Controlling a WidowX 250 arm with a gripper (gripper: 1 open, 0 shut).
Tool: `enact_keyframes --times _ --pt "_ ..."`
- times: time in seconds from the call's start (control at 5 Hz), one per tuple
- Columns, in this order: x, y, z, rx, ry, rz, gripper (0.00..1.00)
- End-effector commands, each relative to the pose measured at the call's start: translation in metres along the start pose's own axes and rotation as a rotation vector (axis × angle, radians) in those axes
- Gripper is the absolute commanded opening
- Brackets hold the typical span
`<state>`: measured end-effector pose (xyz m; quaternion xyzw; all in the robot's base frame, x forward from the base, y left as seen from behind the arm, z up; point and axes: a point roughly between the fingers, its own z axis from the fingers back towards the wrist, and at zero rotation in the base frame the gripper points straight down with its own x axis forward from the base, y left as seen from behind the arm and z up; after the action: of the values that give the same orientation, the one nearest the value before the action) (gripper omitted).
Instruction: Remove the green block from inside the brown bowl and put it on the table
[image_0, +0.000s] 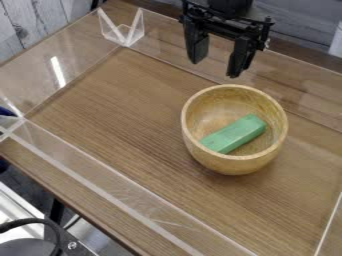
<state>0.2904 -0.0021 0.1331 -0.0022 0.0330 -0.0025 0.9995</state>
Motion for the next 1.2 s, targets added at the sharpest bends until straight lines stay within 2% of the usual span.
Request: enact_keyframes --times 0.0,0.2,0.6,1.0 --pt "-0.004 -0.008 -0.011 0.000 0.016 -0.029 1.00" --pt "-0.013 -0.016 -0.029 0.000 0.038 -0.071 1.00" --pt "-0.010 -0.032 -0.053 -0.007 0.029 -0.144 1.00" --pt "-0.006 -0.048 -0.065 -0.006 0.013 -0.210 1.00"
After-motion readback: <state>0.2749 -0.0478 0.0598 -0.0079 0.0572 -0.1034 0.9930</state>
